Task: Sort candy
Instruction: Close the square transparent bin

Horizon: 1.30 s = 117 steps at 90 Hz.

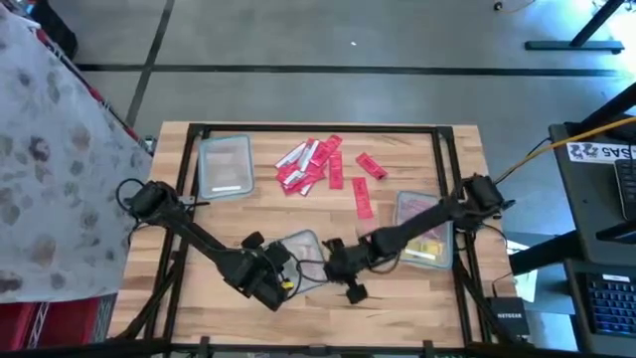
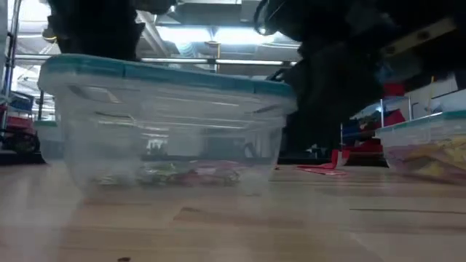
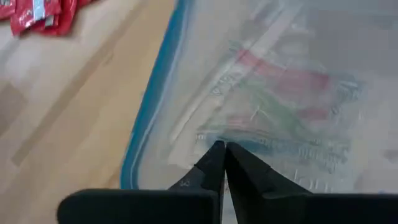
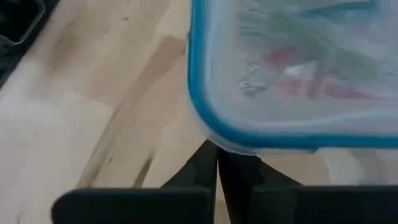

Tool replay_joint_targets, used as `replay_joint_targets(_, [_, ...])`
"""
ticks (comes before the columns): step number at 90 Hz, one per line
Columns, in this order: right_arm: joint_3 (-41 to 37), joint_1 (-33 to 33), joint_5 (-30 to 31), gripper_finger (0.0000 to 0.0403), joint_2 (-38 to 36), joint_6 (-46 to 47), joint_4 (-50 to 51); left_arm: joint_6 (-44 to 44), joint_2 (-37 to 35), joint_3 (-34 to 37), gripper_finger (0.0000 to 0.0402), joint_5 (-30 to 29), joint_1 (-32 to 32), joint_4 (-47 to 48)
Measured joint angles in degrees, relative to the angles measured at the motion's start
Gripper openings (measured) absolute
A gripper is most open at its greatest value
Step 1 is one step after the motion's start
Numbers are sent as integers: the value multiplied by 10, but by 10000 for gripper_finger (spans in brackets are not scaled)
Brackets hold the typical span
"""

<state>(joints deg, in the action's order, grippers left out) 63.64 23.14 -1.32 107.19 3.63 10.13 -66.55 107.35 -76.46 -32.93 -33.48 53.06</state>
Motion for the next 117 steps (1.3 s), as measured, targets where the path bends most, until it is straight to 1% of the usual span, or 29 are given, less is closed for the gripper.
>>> replay_joint_targets(5, [0,15,48,0,-15,14,28,9,-1,7,0,-1,1,-13])
replay_joint_targets(10, [0,25,78,0,-36,16,44,14,-1,10,0,-2,2,-24])
replay_joint_targets(22, [1,33,98,0,-89,15,76,27,0,10,0,-10,6,-36])
replay_joint_targets(28, [1,31,125,0,-110,6,76,32,0,10,0,-10,6,-35])
replay_joint_targets(36, [2,15,167,0,-115,2,81,36,0,10,0,-10,8,-35])
replay_joint_targets(48, [-1,-19,146,0,-105,17,103,36,0,10,0,-9,10,-37])
replay_joint_targets(56, [-27,-30,138,0,-101,23,100,58,4,11,0,-10,10,-58])
replay_joint_targets(68, [-72,-38,108,0,-96,35,30,69,19,10,0,-14,12,-82])
replay_joint_targets(79, [-107,-37,100,0,-96,37,-47,80,40,8,0,-15,17,-99])
replay_joint_targets(88, [-115,-37,88,0,-94,47,-66,86,53,7,0,-21,22,-122])
replay_joint_targets(95, [-115,-37,93,0,-88,51,-69,86,62,6,0,-25,27,-148])
replay_joint_targets(102, [-115,-37,95,0,-82,51,-72,90,65,7,0,-29,30,-155])
replay_joint_targets(112, [-115,-36,129,0,-81,51,-52,95,66,7,0,-31,30,-177])
replay_joint_targets(117, [-115,-36,147,0,-92,54,-31,95,67,7,0,-38,30,-182])
